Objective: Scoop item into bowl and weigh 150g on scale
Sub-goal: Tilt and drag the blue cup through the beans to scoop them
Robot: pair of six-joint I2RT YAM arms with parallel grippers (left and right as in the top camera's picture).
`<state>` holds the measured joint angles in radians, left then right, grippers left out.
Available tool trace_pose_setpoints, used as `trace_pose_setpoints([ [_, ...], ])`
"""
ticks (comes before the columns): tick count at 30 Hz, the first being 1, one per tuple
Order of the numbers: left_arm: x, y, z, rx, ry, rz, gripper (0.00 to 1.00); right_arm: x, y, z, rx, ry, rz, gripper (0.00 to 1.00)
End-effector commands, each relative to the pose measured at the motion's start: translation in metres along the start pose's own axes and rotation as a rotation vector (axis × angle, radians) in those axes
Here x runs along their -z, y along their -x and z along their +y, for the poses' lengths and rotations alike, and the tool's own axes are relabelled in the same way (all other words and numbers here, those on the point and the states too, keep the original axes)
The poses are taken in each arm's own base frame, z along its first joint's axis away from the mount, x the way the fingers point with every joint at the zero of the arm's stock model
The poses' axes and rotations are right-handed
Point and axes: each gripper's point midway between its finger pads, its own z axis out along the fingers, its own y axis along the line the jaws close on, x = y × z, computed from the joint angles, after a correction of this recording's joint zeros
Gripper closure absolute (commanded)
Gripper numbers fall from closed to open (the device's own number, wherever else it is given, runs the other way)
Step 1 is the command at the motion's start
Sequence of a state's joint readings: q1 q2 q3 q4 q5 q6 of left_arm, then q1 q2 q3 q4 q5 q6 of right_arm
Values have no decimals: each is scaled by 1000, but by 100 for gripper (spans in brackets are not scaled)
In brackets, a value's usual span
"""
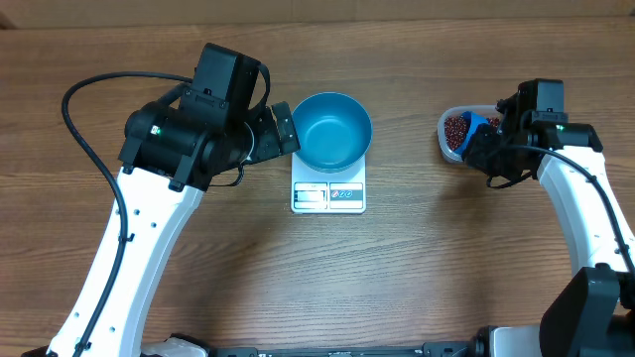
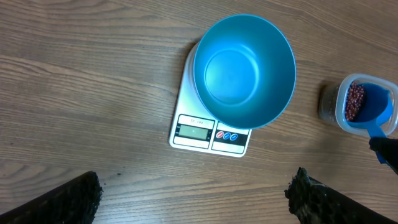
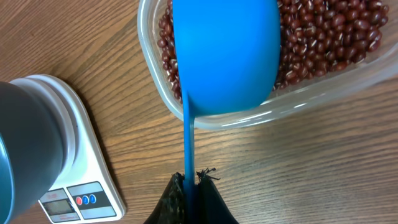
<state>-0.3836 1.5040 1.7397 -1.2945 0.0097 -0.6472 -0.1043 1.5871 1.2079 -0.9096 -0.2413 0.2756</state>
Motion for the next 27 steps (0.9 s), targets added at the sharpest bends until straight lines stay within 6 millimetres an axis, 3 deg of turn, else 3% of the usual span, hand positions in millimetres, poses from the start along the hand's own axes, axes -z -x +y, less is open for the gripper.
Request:
trace_pose_setpoints([
  [1, -1, 3, 3, -17, 17, -9, 0, 2, 0, 5, -47, 42, 24, 96],
  [11, -1, 3, 3, -16, 16, -9, 0, -1, 1, -14, -122, 58, 63, 96],
  [21, -1, 2, 4, -16, 21, -3, 1, -1, -5, -16, -144, 49, 89, 96],
  [27, -1, 1, 4, -17, 23, 1, 1, 5, -3, -11, -189, 150, 105, 96],
])
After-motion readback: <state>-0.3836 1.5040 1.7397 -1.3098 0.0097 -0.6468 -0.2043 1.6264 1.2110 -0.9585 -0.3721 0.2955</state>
